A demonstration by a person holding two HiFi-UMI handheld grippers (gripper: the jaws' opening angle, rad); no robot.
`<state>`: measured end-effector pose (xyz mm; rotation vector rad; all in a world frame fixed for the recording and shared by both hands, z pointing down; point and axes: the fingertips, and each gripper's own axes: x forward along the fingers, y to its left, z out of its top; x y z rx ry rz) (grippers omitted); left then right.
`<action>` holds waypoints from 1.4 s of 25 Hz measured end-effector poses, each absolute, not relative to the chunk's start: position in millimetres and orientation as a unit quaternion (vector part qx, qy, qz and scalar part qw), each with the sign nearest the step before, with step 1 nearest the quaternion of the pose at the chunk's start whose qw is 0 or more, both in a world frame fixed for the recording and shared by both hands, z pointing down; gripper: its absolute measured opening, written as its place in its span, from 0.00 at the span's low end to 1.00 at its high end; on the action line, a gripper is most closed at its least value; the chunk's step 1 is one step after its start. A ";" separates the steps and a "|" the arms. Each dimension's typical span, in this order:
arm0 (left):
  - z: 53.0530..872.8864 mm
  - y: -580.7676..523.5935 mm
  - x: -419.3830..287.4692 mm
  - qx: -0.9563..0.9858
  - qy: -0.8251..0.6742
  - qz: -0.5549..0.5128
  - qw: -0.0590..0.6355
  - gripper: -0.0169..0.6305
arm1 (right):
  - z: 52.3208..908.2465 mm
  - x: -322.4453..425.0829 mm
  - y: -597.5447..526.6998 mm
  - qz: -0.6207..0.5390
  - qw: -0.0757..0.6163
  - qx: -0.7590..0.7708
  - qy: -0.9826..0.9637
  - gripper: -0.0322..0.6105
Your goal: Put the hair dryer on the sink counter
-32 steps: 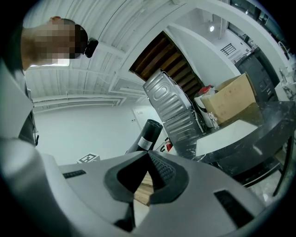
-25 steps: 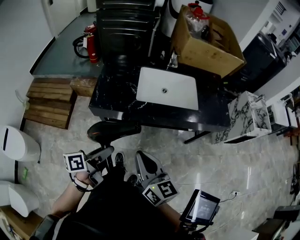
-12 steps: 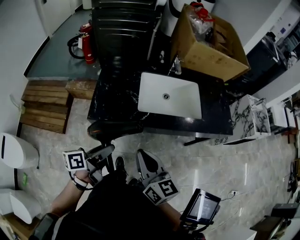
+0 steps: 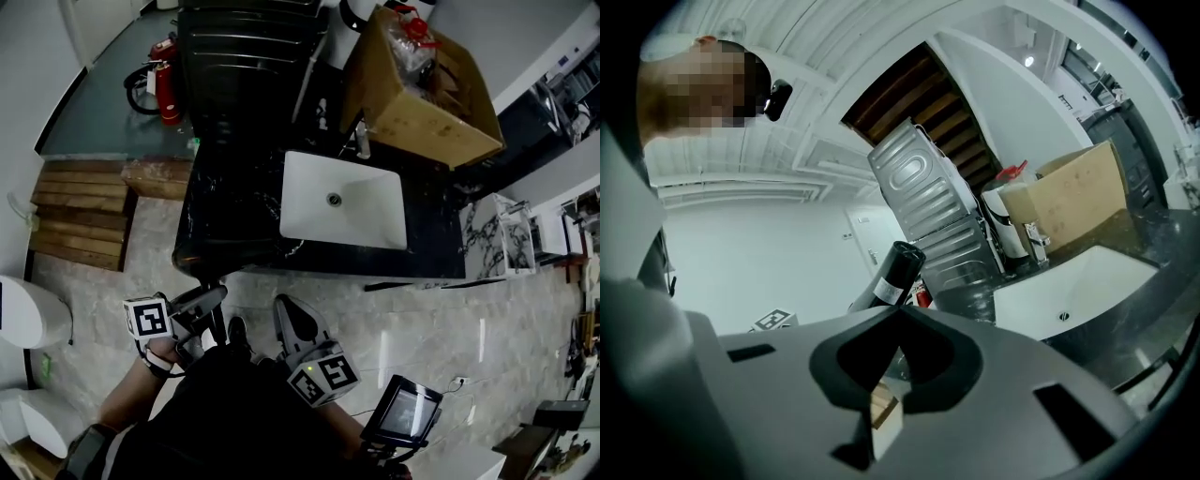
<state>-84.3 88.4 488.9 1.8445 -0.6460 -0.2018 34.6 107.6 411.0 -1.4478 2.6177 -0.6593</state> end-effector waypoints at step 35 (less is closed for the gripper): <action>478.8 -31.7 -69.6 0.787 -0.251 -0.096 0.555 0.31 | 416.7 46.4 13.1 -0.237 0.040 -0.494 0.836 0.04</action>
